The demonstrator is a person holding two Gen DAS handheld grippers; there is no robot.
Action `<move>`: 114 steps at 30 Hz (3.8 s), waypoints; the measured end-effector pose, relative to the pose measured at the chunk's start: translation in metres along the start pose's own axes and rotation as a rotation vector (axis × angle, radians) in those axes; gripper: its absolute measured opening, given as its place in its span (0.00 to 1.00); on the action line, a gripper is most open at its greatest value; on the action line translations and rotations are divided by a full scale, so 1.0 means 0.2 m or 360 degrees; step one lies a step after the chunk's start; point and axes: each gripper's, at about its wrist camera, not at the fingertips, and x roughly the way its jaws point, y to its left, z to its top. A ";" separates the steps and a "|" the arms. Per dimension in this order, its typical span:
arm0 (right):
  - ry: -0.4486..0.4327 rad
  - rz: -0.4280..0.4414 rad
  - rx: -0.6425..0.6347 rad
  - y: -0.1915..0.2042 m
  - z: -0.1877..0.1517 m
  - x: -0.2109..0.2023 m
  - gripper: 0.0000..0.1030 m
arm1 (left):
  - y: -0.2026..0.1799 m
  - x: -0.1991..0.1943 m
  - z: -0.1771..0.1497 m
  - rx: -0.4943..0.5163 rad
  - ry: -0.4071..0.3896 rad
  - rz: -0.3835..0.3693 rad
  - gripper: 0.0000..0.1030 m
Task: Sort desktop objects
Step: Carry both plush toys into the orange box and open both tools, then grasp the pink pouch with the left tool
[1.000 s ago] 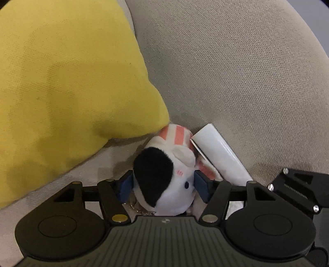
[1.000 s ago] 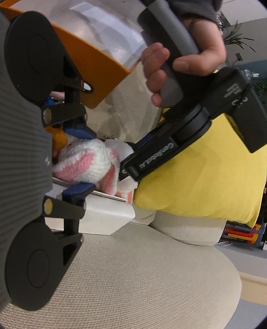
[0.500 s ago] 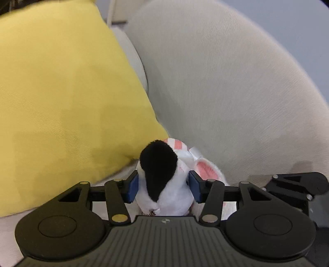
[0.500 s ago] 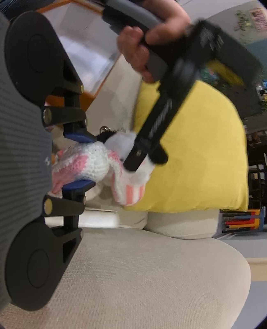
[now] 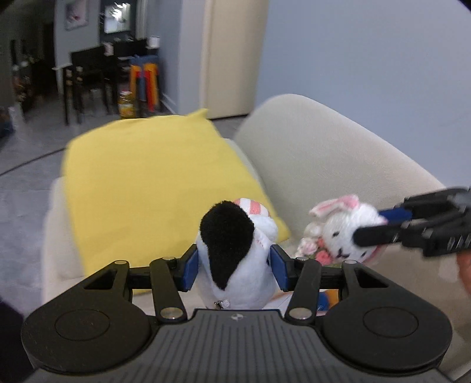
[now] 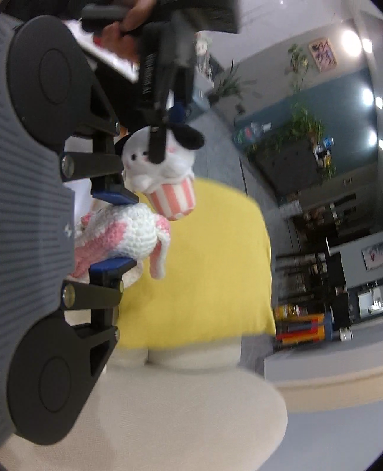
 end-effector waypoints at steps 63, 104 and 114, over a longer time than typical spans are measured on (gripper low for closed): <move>0.0675 0.0097 0.0468 0.33 -0.57 1.12 0.50 | -0.04 0.22 -0.86 0.0404 0.0383 0.0496 0.68; 0.0415 0.0038 0.0453 0.36 -0.43 1.10 0.41 | 0.03 0.12 -0.75 0.0330 0.0243 0.0409 0.63; 0.0148 -0.0039 0.0234 0.26 -0.48 0.51 0.41 | -0.22 -0.04 -0.65 0.0311 0.0049 0.0186 0.63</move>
